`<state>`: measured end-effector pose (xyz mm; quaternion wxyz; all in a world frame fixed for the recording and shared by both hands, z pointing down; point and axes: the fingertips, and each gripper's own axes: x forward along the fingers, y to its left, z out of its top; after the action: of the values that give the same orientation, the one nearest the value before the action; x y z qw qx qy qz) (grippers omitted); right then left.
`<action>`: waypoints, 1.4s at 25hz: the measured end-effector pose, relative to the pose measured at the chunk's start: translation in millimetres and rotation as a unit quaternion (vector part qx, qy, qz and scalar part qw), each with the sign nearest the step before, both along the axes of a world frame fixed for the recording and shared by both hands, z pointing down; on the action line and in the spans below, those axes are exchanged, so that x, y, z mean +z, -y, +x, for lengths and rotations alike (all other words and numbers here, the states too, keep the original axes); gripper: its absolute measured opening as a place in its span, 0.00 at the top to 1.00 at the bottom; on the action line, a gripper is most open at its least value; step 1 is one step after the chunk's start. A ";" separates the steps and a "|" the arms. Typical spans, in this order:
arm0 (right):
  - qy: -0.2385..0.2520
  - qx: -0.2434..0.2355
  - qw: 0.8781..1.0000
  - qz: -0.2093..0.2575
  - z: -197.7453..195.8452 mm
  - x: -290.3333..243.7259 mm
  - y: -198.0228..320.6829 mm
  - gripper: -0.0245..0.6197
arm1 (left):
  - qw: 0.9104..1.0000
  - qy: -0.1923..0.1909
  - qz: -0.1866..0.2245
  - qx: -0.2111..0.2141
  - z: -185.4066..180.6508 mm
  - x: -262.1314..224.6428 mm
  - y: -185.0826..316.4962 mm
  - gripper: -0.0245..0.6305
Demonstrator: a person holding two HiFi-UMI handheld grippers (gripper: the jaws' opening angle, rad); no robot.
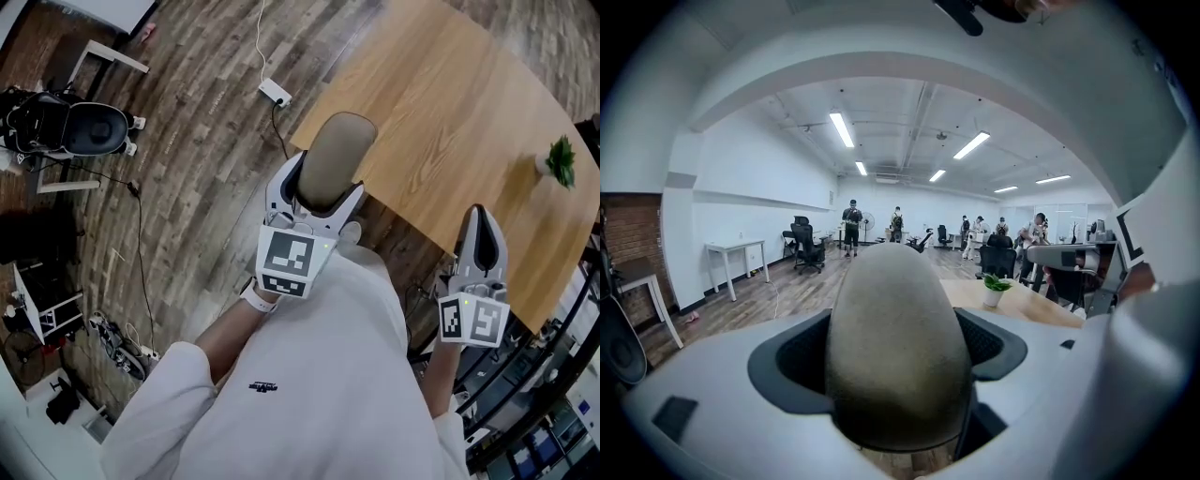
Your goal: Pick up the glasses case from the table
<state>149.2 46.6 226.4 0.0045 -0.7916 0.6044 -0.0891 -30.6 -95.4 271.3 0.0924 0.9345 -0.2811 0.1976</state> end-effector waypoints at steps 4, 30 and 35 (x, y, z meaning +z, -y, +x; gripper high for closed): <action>-0.009 -0.002 1.000 -0.003 0.6 -9.5 -3.7 0.95 | 1.000 -0.008 0.007 -0.005 -11.5 -12.8 -3.6 0.35; -0.012 0.004 1.000 -0.001 6.4 -21.0 -18.3 0.95 | 0.999 -0.032 0.020 -0.015 -23.1 -41.3 -6.9 0.35; -0.021 -0.003 1.000 -0.004 0.0 -22.7 -14.4 0.95 | 0.999 -0.033 0.011 -0.015 -29.4 -38.4 -6.5 0.35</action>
<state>149.2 61.1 203.7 -0.0119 -0.7915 0.6065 -0.0751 -60.0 -88.9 232.9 0.0939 0.9372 -0.2940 0.1625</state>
